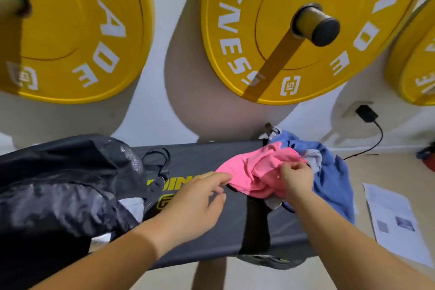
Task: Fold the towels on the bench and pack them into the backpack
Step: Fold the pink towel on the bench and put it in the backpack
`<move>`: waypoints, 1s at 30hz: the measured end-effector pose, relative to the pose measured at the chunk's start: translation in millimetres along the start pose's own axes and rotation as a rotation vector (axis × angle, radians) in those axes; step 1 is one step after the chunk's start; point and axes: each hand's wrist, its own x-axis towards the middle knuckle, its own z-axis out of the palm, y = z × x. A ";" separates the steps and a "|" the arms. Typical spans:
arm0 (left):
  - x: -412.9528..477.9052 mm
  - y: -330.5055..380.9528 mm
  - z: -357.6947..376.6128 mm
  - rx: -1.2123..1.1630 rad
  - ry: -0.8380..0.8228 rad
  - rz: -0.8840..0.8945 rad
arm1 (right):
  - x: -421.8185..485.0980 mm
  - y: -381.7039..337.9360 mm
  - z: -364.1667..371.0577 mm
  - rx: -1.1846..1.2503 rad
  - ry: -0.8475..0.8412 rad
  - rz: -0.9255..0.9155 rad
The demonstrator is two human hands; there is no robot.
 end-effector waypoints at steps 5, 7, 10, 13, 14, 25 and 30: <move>-30.4 24.0 -16.0 -0.040 0.003 -0.020 | -35.1 -51.9 -30.2 0.404 -0.079 0.152; -39.2 38.5 -22.2 -0.102 0.077 -0.057 | -52.0 -78.2 -40.6 0.443 -0.135 0.118; -52.8 63.5 -27.4 -0.175 0.151 -0.078 | -96.5 -124.8 -70.6 0.433 -0.328 -0.087; -63.4 88.8 -35.5 -0.221 0.191 -0.042 | -140.1 -168.1 -106.2 0.352 -0.556 -0.373; -66.0 95.0 -37.8 -0.236 0.216 -0.023 | -154.3 -180.1 -114.4 0.349 -0.632 -0.420; -108.3 120.8 -74.4 -0.756 0.005 -0.090 | -237.6 -206.0 -127.5 0.355 -0.820 -0.432; -125.4 123.0 -70.2 -0.536 -0.135 -0.066 | -249.4 -206.5 -127.9 0.419 -0.713 -0.362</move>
